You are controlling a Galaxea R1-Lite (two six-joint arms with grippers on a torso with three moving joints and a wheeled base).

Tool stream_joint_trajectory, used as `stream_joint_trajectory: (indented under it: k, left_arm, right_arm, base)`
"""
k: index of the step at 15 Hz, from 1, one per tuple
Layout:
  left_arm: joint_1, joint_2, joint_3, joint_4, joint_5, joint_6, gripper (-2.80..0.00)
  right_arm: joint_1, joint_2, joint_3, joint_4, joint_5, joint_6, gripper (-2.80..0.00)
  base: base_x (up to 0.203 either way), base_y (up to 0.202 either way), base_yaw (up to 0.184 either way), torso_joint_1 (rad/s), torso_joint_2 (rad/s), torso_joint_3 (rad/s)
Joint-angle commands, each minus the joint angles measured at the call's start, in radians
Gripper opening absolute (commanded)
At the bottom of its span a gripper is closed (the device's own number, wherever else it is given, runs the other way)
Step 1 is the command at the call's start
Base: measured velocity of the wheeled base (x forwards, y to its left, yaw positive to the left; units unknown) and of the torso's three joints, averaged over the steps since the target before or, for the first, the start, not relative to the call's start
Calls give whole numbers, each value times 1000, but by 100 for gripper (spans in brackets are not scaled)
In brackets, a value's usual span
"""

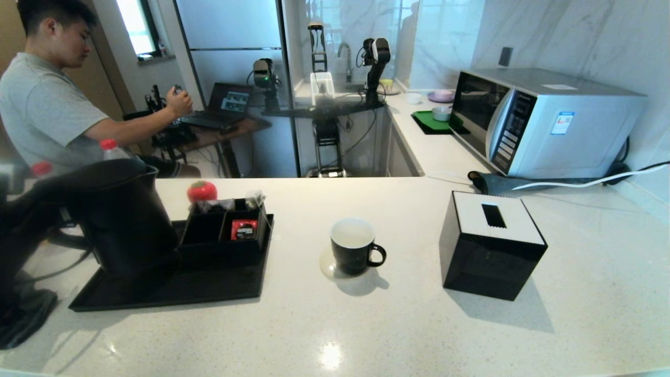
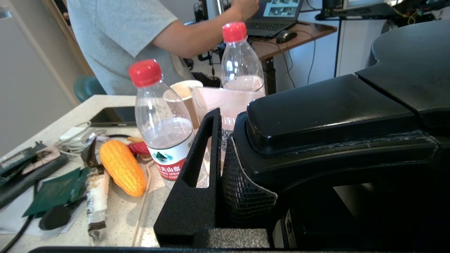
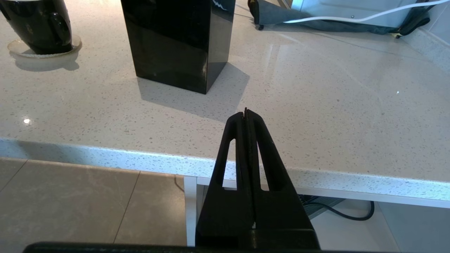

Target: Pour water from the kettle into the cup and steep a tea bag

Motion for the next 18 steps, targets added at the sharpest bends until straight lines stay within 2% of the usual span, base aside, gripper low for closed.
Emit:
stream_joint_trajectory:
  k: [1, 7, 18]
  left_arm:
    - [1, -59, 35, -47, -1, 0, -280]
    - [-19, -154, 110, -47, -1, -10, -280]
    - [-219, -284, 198, -47, 3, -16, -280]
  right_arm:
    - [0, 1, 0, 0, 1, -1, -280]
    - [0, 1, 0, 0, 1, -1, -280]
    - [0, 1, 0, 0, 1, -1, -280]
  base:
    - [0, 0, 0, 0, 0, 0]
    - [0, 0, 0, 0, 0, 0]
    - [0, 0, 0, 0, 0, 0]
